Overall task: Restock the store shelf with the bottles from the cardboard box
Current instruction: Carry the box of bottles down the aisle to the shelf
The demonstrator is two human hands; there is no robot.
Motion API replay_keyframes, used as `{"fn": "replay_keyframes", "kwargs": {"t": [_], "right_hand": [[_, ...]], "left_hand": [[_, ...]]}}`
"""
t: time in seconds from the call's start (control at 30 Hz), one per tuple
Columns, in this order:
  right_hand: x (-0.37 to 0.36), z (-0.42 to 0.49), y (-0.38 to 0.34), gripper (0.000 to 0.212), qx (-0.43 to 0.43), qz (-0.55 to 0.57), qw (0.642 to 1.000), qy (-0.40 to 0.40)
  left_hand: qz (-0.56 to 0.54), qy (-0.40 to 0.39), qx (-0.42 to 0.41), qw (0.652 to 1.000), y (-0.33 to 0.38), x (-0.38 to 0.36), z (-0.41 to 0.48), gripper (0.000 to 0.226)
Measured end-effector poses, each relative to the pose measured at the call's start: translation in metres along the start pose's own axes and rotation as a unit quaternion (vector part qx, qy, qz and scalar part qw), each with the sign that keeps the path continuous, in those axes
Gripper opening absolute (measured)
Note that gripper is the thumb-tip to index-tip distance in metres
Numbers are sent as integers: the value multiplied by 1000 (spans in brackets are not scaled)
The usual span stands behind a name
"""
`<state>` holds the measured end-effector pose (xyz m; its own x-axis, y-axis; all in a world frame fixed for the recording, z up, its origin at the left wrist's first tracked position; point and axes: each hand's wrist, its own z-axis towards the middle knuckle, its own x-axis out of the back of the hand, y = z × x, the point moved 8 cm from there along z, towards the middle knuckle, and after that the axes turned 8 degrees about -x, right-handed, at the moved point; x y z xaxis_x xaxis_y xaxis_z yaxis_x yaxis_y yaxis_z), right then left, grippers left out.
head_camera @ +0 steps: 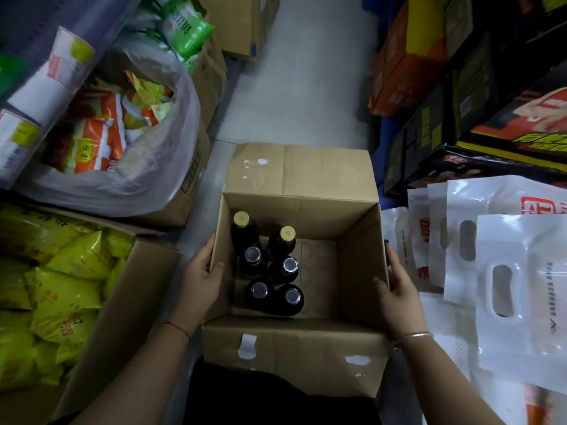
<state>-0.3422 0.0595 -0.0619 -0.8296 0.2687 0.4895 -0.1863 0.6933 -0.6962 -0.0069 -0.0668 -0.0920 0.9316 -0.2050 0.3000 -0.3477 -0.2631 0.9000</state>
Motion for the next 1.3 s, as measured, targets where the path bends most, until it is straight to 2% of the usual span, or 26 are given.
{"fn": "replay_keyframes", "kwargs": {"t": [0.37,0.57,0.8,1.03,1.3], "right_hand": [[10,-8,-32,65,24,6,1000,4],[40,-19,-73,63,16,-8,1000,20],[105,-46,-172,69,3,4,999,47],[174,-64,-309,69,18,12,999,46],[228,-49,-473,63,23,28,998,59]], "left_hand": [[4,-3,-11,1000,26,10,-2,57],[1,-12,-16,1000,80,22,1,59],[26,-19,-39,999,206,50,3,57],[49,-13,-51,997,357,87,24,57],[34,-21,-76,996,514,117,99,56]]}}
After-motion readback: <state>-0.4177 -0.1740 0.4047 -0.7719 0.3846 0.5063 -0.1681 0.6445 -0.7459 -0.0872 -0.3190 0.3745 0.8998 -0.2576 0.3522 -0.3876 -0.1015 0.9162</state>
